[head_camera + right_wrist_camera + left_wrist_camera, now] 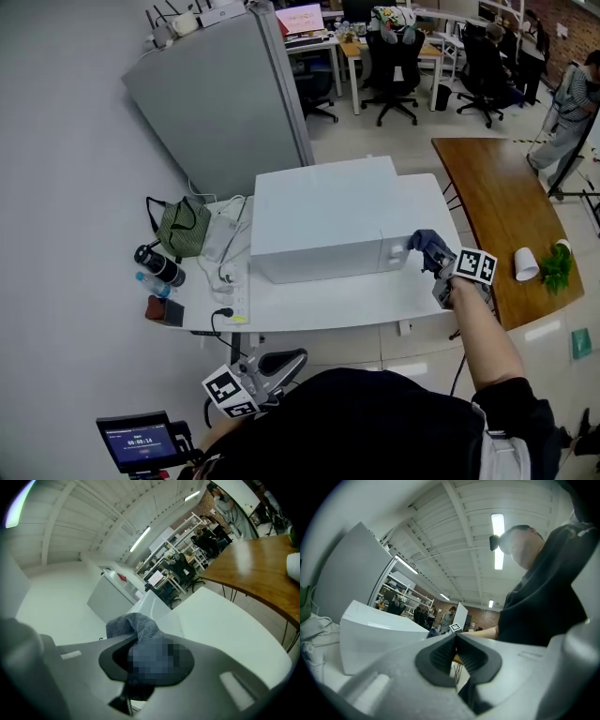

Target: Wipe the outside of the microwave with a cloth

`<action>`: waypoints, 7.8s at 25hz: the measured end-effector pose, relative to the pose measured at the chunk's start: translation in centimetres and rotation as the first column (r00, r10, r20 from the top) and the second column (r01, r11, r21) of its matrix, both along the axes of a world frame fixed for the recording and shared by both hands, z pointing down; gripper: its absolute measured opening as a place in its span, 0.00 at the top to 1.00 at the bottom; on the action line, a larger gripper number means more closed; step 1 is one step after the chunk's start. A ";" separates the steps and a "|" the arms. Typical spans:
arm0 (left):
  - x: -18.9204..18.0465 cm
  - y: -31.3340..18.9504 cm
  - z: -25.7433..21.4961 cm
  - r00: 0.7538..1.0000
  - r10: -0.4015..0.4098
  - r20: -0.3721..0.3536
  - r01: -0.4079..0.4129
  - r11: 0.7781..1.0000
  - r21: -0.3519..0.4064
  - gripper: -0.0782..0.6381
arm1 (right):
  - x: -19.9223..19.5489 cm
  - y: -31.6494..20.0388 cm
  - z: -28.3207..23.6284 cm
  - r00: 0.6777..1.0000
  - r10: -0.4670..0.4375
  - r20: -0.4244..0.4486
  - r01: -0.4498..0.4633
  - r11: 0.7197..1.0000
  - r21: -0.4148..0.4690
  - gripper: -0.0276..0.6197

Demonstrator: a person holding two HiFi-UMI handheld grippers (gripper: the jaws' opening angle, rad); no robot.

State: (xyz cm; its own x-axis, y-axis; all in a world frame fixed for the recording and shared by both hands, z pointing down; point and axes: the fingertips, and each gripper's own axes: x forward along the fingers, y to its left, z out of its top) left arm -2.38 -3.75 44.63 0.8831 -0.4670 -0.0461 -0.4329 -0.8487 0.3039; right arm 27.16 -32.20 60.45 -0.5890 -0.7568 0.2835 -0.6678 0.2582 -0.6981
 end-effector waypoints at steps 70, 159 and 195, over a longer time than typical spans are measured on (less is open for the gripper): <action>-9.2 5.5 2.1 0.995 -0.095 -0.003 0.094 0.992 -0.089 0.89 | -18.2 0.8 10.6 0.693 -0.271 -0.668 0.319 0.946 -0.053 0.85; -12.5 5.6 4.4 0.984 -0.165 0.065 0.174 0.973 -0.151 0.89 | -16.6 1.3 21.8 0.774 -0.310 -0.552 0.167 0.941 -0.294 0.85; 0.0 3.8 -2.5 0.983 -0.175 0.050 0.173 0.984 0.029 0.89 | -16.5 22.5 -4.0 0.675 -0.736 0.055 0.672 0.643 0.367 0.85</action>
State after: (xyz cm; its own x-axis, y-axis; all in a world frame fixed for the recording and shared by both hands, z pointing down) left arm -2.37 0.01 42.15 0.7900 -0.6129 -0.0152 -0.5893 -0.7660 0.2567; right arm 10.62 -9.68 56.48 -0.9925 -0.1129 -0.0471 -0.0635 0.8045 -0.5905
